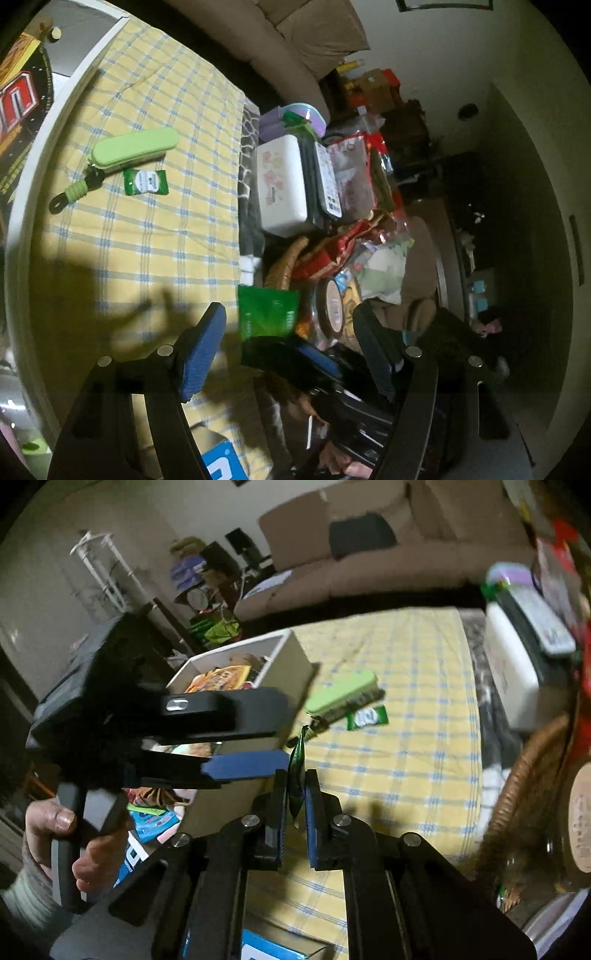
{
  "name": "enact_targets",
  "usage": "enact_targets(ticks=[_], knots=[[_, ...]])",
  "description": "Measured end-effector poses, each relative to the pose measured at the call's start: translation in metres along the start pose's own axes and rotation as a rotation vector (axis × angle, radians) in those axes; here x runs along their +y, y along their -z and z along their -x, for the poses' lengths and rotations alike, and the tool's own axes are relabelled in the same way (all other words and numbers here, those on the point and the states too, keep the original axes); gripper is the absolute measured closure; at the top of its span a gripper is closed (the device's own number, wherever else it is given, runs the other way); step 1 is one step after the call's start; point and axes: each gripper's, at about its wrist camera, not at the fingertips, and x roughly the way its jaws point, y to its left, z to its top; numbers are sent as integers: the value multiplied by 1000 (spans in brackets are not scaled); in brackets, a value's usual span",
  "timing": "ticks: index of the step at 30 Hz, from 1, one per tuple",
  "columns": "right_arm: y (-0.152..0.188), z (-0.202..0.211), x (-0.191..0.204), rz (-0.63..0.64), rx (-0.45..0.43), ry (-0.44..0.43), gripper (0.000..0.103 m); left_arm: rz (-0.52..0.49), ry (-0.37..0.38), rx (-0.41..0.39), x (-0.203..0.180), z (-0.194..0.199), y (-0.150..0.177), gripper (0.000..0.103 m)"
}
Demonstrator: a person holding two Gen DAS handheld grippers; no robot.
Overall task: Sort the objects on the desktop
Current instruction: 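Close the left gripper on the sachet while the right gripper releases it, then carry the sachet toward the box with the left gripper while the right gripper grasps the second sachet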
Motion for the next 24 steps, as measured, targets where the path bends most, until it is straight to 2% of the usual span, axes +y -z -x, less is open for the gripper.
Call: enact_targets(ticks=[1,2,3,8,11,13,15,16,20,24], knots=[[-1,2,7,14,-9,9,94,8,18,0,1,1,2,37],[-3,4,13,23,-13,13,94,14,37,7,3,2,2,60],[-3,5,20,30,-15,18,94,16,39,15,6,3,2,74],[-6,8,41,62,-15,38,94,68,79,-17,25,16,5,77],[-5,1,51,84,16,42,89,75,85,-39,32,28,4,77],[-2,1,57,108,12,65,76,82,81,-53,38,39,2,77],[0,7,60,123,-14,92,51,89,86,-68,42,52,0,77],[0,9,58,122,-24,99,48,88,87,-81,43,62,-1,77],[-10,0,37,94,-15,147,45,59,89,-119,43,98,-5,77],[-28,-46,7,81,50,193,45,49,116,-133,47,119,-6,77]])
